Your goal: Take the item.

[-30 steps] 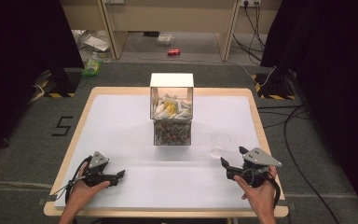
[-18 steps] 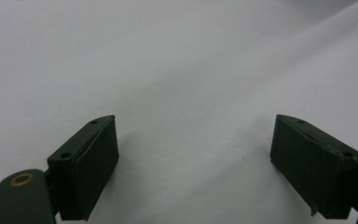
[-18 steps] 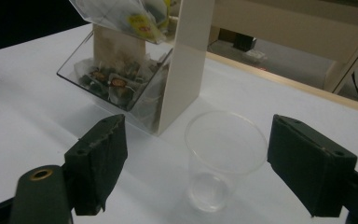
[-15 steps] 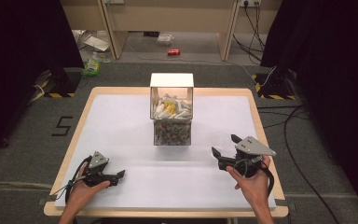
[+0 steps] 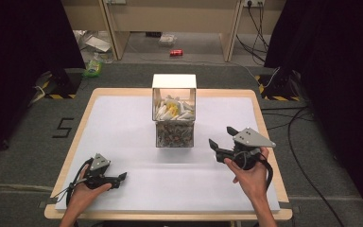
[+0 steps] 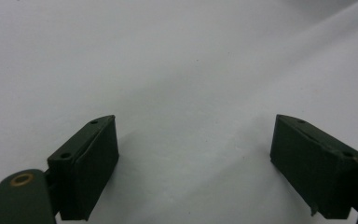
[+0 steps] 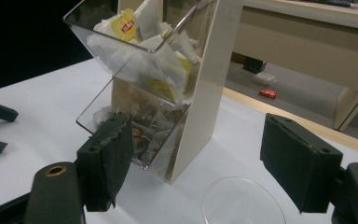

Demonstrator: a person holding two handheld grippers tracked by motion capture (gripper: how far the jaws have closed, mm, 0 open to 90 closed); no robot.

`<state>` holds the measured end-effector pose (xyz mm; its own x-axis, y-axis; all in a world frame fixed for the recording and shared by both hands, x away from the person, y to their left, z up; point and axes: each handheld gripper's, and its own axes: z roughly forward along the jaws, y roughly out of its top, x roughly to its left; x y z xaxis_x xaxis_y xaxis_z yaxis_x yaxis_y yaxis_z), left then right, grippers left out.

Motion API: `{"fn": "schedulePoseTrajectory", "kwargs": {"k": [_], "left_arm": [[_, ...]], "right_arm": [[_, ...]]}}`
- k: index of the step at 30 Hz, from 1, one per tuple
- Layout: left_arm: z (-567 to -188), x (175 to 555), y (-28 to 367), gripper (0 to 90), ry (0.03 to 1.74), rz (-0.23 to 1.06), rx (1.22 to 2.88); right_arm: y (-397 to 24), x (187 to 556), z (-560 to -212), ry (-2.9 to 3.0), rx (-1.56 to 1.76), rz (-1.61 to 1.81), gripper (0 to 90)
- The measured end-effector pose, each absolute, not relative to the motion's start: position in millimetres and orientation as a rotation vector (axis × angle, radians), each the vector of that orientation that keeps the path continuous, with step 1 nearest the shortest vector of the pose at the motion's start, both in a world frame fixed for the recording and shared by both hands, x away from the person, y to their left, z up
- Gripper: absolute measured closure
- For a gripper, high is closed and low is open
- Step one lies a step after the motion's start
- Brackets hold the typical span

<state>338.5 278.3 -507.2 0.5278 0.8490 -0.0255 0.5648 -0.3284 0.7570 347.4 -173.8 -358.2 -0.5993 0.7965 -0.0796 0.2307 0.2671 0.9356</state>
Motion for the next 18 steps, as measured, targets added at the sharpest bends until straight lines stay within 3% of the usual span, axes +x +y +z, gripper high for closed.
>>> {"fn": "schedulePoseTrajectory", "kwargs": {"k": [18], "left_arm": [[-507,338,278,14.4,1.145,0.493,2.032]], "right_arm": [[-141,361,-334,1.993,0.837,1.363,40.1]]}}
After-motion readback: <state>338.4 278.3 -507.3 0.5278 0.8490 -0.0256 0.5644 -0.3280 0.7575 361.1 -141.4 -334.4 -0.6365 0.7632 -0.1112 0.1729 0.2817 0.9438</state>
